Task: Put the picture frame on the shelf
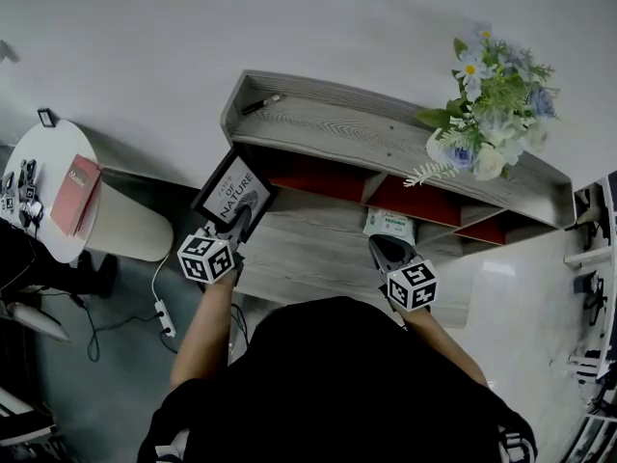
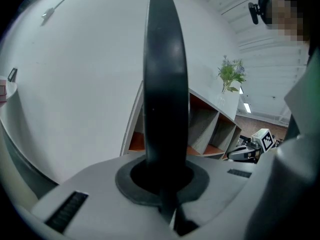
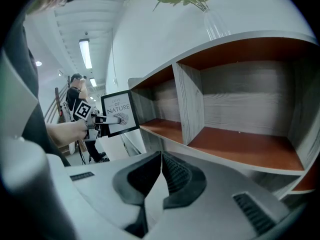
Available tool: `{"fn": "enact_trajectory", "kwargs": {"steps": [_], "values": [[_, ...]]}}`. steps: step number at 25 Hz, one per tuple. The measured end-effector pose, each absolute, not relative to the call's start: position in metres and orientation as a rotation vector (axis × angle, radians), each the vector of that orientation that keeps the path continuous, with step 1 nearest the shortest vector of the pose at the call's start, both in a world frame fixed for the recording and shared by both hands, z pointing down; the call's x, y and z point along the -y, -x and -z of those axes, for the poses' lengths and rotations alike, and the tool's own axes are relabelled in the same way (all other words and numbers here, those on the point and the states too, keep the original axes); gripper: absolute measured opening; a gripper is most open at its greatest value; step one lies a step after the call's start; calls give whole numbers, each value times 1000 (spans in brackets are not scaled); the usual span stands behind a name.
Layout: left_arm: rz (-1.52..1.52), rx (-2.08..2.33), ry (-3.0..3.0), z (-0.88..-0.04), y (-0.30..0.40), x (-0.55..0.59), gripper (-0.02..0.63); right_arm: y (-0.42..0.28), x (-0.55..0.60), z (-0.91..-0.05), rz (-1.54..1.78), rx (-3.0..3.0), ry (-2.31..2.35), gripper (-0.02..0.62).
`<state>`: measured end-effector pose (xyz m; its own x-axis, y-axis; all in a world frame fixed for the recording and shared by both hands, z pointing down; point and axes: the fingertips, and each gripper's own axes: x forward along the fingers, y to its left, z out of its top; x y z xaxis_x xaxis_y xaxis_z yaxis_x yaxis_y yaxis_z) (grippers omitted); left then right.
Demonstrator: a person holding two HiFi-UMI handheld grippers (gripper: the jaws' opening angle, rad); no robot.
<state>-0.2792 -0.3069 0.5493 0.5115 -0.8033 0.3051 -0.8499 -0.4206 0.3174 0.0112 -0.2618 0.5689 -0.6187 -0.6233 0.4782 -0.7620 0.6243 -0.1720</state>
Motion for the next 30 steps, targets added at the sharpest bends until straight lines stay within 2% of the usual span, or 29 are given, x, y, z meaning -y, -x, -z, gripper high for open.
{"fn": "enact_trajectory", "kwargs": {"steps": [30], "values": [[-108,1442,-2322,-553,263,348,29,-31,261,-577,-537,2437,-1144,18]]}}
